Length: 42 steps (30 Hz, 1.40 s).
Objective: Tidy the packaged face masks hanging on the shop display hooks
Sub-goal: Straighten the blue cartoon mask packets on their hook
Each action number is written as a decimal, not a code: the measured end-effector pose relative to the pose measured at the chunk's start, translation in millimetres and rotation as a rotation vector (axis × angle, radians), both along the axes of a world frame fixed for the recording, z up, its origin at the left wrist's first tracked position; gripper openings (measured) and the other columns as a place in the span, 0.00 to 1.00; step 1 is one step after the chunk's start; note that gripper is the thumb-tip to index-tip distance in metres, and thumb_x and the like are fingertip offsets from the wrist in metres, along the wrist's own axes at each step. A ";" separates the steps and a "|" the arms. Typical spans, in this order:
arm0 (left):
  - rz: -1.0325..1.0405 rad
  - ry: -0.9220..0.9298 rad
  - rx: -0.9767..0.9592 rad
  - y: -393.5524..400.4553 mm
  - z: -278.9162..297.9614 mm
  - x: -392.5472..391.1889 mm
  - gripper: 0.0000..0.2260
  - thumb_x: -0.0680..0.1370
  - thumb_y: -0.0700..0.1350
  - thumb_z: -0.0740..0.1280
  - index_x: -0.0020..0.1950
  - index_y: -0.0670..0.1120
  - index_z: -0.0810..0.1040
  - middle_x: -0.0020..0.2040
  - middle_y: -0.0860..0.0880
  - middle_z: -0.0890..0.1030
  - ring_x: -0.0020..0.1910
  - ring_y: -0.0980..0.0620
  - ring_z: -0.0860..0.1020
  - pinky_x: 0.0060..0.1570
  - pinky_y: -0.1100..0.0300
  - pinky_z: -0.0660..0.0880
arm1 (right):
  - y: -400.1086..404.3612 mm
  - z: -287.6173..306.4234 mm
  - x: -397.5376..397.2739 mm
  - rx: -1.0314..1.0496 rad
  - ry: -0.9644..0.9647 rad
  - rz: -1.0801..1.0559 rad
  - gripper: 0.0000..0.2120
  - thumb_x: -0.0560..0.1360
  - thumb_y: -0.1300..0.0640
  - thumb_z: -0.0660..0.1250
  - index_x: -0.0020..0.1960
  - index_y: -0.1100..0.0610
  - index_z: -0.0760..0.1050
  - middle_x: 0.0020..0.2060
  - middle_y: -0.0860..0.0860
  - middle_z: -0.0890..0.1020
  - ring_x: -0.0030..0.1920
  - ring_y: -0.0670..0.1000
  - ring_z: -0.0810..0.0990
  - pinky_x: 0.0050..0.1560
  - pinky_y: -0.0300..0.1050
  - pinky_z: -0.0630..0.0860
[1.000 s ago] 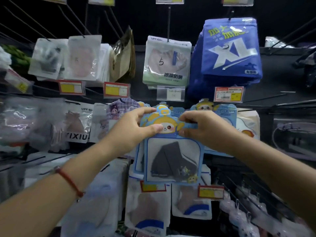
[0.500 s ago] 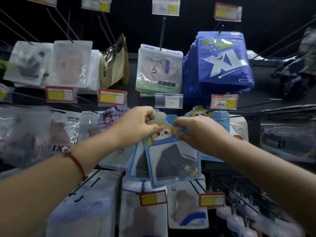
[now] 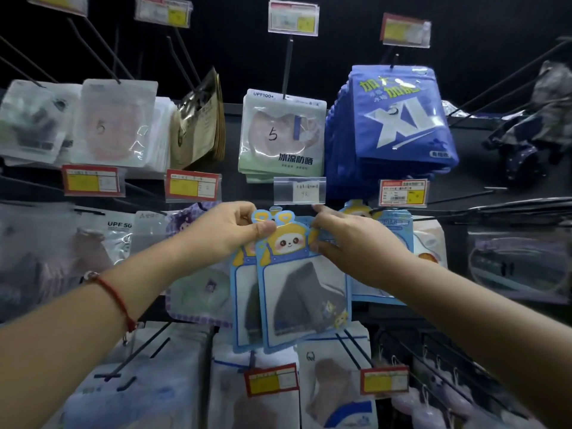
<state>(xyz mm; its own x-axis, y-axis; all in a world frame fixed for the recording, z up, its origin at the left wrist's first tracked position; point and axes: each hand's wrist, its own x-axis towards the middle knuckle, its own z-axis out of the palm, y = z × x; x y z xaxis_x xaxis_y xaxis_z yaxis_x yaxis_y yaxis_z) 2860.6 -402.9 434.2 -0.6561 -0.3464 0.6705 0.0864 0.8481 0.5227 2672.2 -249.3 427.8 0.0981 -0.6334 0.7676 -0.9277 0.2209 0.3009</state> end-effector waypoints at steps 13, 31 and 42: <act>0.189 0.277 -0.425 -20.0 -10.0 -5.0 0.09 0.81 0.54 0.63 0.55 0.53 0.80 0.36 0.49 0.81 0.35 0.46 0.78 0.38 0.44 0.76 | -9.1 3.2 -8.0 -0.378 0.170 0.148 0.11 0.72 0.58 0.75 0.53 0.55 0.80 0.66 0.52 0.78 0.53 0.56 0.83 0.32 0.45 0.77; 0.246 0.411 -0.665 -18.6 -4.1 -37.8 0.11 0.82 0.46 0.66 0.63 0.45 0.81 0.56 0.51 0.84 0.53 0.57 0.81 0.54 0.67 0.76 | -12.7 10.5 -26.0 -0.129 0.515 0.005 0.06 0.73 0.56 0.72 0.46 0.58 0.78 0.73 0.63 0.68 0.73 0.61 0.66 0.71 0.58 0.67; 0.198 0.528 -0.409 -18.9 -0.3 -64.3 0.08 0.83 0.49 0.64 0.53 0.47 0.80 0.39 0.50 0.82 0.38 0.51 0.80 0.39 0.48 0.77 | -8.4 10.8 -32.5 -0.039 0.505 -0.017 0.06 0.74 0.54 0.71 0.46 0.56 0.77 0.76 0.62 0.60 0.77 0.61 0.58 0.73 0.59 0.63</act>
